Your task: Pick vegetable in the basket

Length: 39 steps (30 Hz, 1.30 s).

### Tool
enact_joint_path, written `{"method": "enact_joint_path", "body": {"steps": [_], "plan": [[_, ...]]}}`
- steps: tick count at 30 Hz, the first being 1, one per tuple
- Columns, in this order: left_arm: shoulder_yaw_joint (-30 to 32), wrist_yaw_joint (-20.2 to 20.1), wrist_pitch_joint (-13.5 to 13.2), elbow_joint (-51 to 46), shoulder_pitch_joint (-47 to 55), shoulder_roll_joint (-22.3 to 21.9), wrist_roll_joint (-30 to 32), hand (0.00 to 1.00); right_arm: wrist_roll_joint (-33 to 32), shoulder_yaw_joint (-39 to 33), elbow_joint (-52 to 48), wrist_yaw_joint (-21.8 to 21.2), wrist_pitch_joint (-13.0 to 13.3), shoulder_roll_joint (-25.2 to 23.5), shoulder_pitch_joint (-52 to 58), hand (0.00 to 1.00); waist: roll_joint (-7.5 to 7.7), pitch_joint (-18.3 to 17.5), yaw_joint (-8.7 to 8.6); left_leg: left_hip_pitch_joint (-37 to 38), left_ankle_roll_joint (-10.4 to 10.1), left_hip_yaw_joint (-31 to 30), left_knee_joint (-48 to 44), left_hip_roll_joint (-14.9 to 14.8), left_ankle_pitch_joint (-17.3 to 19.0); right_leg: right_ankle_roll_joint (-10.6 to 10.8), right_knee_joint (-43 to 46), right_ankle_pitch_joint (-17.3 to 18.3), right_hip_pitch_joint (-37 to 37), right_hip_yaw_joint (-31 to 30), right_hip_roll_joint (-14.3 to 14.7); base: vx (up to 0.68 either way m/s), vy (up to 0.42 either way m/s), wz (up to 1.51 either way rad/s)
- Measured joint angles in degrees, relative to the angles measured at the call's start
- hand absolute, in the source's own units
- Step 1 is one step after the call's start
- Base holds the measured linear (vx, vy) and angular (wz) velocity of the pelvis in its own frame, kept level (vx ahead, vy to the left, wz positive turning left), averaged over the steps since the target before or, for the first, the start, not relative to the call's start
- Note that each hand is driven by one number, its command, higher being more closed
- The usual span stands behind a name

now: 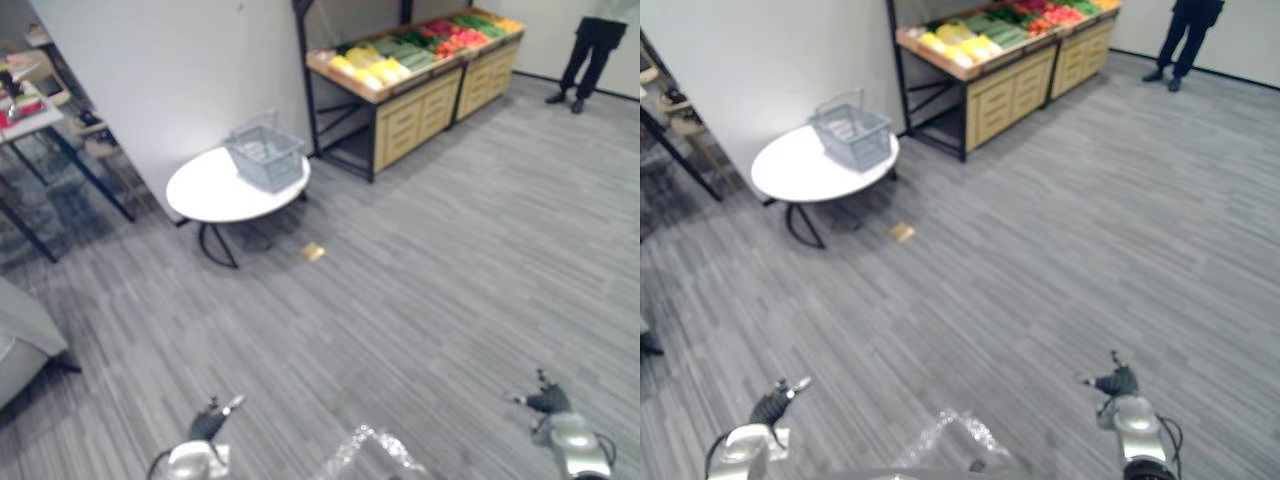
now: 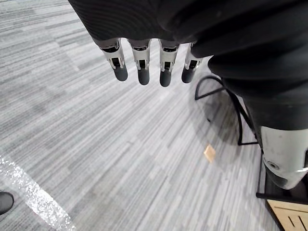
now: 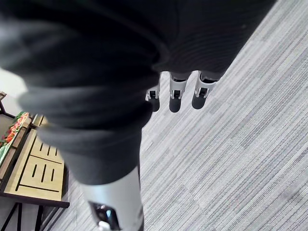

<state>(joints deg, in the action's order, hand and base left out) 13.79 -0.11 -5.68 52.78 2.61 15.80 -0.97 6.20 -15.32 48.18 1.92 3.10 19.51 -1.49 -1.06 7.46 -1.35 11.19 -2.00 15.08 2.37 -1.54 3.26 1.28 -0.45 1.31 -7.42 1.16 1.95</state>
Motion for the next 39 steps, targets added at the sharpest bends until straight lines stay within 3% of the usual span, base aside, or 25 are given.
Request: {"method": "enact_joint_path", "body": {"steps": [8, 28, 39], "plan": [[0.10, 0.06, 0.05, 0.00, 0.16, -2.11, 0.00, 0.00, 0.07, -0.02, 0.00, 0.00, -0.09, -0.87, 0.16, 0.00, 0.17, -0.09, 0.02, -0.08, 0.09, 0.32, -0.23, -0.03, -0.05, 0.28, 0.15, 0.32, 0.31, -0.25, -0.07, -0.01, -0.002, -0.01], [0.12, 0.50, 0.07, 0.00, 1.11, -2.16, -0.02, 0.00, 0.14, -0.42, 0.15, 0.05, -0.39, -2.36, 0.54, 0.00, 0.47, -0.39, 0.10, -0.06, -0.03, 0.39, 0.10, -0.05, 0.03, -0.13, 0.90, 0.13, 0.71, -0.53, 0.10, 0.00, 0.000, -0.01], [0.10, 2.01, 0.14, -0.02, 0.15, -2.11, -0.57, 0.00, 0.00, -0.47, 0.50, 0.05, -1.46, -2.38, -0.05, 0.00, 1.05, 0.72, -0.17, -6.56, -0.93, 1.63, -3.14, -0.64, 1.69, -1.34, 10.75, 5.56, 10.72, 0.23, -0.43, -0.02, -0.028, -0.01]]}}
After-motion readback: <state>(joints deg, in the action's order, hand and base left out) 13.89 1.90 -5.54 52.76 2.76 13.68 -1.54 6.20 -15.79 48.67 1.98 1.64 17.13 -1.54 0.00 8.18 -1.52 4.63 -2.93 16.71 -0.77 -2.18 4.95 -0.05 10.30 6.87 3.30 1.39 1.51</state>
